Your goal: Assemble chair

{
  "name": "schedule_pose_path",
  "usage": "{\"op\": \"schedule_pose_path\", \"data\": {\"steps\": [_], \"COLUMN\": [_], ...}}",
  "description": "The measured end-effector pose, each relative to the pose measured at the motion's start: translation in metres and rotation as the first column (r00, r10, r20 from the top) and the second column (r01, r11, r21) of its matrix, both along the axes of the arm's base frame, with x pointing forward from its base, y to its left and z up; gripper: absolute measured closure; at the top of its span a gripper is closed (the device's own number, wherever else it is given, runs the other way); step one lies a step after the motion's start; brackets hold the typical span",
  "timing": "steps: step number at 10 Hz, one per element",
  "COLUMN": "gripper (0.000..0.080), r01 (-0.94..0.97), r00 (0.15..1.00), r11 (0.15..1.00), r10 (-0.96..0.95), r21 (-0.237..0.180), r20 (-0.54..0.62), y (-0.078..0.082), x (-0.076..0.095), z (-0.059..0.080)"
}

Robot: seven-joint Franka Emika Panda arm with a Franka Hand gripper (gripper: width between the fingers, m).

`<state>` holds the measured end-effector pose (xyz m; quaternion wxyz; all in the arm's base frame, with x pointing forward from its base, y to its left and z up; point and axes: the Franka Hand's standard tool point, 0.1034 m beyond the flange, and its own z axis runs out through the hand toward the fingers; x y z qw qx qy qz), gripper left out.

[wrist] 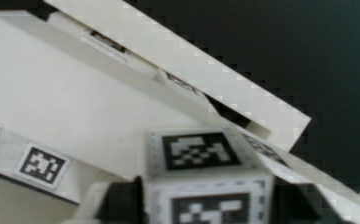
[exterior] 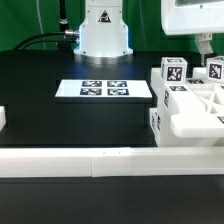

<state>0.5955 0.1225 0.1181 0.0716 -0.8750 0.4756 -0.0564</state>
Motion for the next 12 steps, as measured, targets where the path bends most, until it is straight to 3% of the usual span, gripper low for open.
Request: {"op": "schedule_pose_path", "data": {"steps": [1,2,3,6,10,12], "gripper": [0.0308,0.0308,0.0185,0.0152,0.0151,0.0151], "r01": [-0.030,-0.061,-0.110,-0.344,-0.708,-0.819], "r00": [1.000,0.998,0.994,0.939,0.705,0.572], "r11": [1.000,0.998,0.994,0.937,0.694,0.559], "r10": [0.030,0.061,0.110,0.344,0.704,0.813], "r21": [-0.005,-0.009,-0.018,-0.062,-0.131,-0.129], "r20": [0.000,-0.002,0.000,-0.006,-0.081,-0.110], "y": [0.0002,0.0011,0.0008,0.0011,0.0045,0.0042], "x": [-0.0002,0.0000,-0.0003,-0.0021,-0.0029,0.0006], "z": [-0.0004,-0.0002,-0.0008,-0.0022,0.0000,0.0022]}}
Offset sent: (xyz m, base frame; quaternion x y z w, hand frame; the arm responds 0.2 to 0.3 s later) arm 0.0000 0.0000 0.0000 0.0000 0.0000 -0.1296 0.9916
